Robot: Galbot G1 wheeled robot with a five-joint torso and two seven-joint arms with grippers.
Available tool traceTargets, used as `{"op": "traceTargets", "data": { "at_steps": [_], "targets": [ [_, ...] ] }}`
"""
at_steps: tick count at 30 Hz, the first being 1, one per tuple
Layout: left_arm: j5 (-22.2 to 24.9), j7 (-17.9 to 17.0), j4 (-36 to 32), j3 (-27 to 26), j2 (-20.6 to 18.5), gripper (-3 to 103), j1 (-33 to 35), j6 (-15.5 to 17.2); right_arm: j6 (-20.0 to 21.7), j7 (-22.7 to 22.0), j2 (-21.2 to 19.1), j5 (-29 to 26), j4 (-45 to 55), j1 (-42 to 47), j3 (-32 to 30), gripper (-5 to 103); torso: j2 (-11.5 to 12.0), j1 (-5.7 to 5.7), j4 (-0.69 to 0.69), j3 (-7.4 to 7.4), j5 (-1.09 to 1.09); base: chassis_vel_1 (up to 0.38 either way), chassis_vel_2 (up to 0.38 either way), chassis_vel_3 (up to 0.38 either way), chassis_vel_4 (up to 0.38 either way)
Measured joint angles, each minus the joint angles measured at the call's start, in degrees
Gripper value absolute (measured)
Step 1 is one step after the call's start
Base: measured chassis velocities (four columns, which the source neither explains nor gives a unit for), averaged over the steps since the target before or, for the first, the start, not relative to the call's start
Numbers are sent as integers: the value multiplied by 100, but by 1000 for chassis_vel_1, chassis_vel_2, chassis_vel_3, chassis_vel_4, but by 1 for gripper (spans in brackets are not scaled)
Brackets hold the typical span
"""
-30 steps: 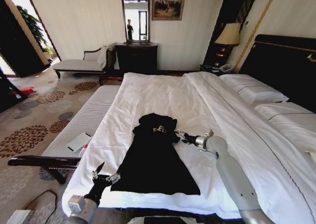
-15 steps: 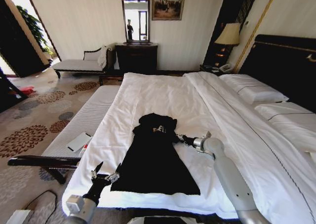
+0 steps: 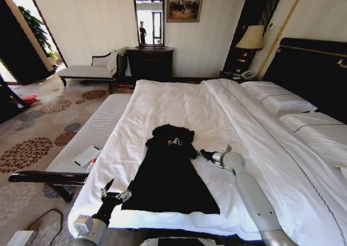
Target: Fold the clothes on the bed.
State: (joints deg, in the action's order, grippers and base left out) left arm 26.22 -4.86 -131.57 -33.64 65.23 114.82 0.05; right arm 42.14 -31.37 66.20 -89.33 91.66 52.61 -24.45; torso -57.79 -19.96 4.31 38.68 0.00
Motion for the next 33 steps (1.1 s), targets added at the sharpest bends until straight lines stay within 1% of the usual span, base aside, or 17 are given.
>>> {"op": "traceTargets", "data": {
  "at_steps": [3,5,7,8,10,12,13,16,18,22,23,26,28,29,33],
  "targets": [
    [3,0,7,13,3,100,-11,-8,0,132,-42,208,0,0,19,1,0,0,0,0,0,0,0,0,0],
    [3,2,20,15,12,100,-12,-19,-44,331,-112,503,17,14,23,1,0,0,0,0,1,0,0,0,0],
    [3,4,24,16,14,100,-12,-23,-82,408,-140,612,27,23,23,1,0,0,-1,0,1,0,0,0,0],
    [3,11,36,12,15,100,-11,-42,-213,648,-234,918,67,51,23,1,0,0,-1,0,1,0,0,0,0],
    [7,16,47,6,15,100,-12,-58,-419,983,-384,1311,139,97,15,1,0,0,1,0,0,0,0,0,0],
    [10,17,48,5,15,100,-15,-59,-455,1033,-412,1381,154,104,12,1,0,0,0,0,0,0,0,0,0],
    [20,17,48,11,14,100,-31,-60,-581,1198,-512,1601,195,120,-10,1,0,0,1,0,0,0,0,0,0],
    [27,16,46,49,12,100,-63,-61,-793,1410,-660,1925,236,129,-44,1,0,0,0,0,0,0,0,0,0],
    [28,15,46,58,12,100,-67,-61,-832,1448,-685,2006,239,133,-49,1,0,0,0,0,0,0,0,0,0],
    [30,14,41,56,12,100,-62,-62,-1017,1562,-781,2430,303,204,-112,1,0,0,0,0,0,0,0,0,0],
    [30,14,41,56,12,100,-62,-62,-1017,1562,-781,2430,303,204,-112,1,0,0,0,0,0,0,0,0,0],
    [53,14,37,37,13,100,-62,-73,-1102,1591,-823,2677,390,321,-236,1,0,0,-1,0,1,0,0,0,0],
    [57,14,36,35,13,100,-65,-73,-1126,1605,-840,2737,410,350,-261,1,0,0,0,0,0,0,0,0,0],
    [69,14,36,34,13,100,-73,-74,-1188,1644,-878,2893,460,425,-314,1,0,0,0,0,0,0,0,0,0],
    [76,14,33,41,8,100,-83,-74,-1285,1679,-920,3072,515,506,-382,1,0,0,0,0,0,0,0,0,0]
  ]
}}
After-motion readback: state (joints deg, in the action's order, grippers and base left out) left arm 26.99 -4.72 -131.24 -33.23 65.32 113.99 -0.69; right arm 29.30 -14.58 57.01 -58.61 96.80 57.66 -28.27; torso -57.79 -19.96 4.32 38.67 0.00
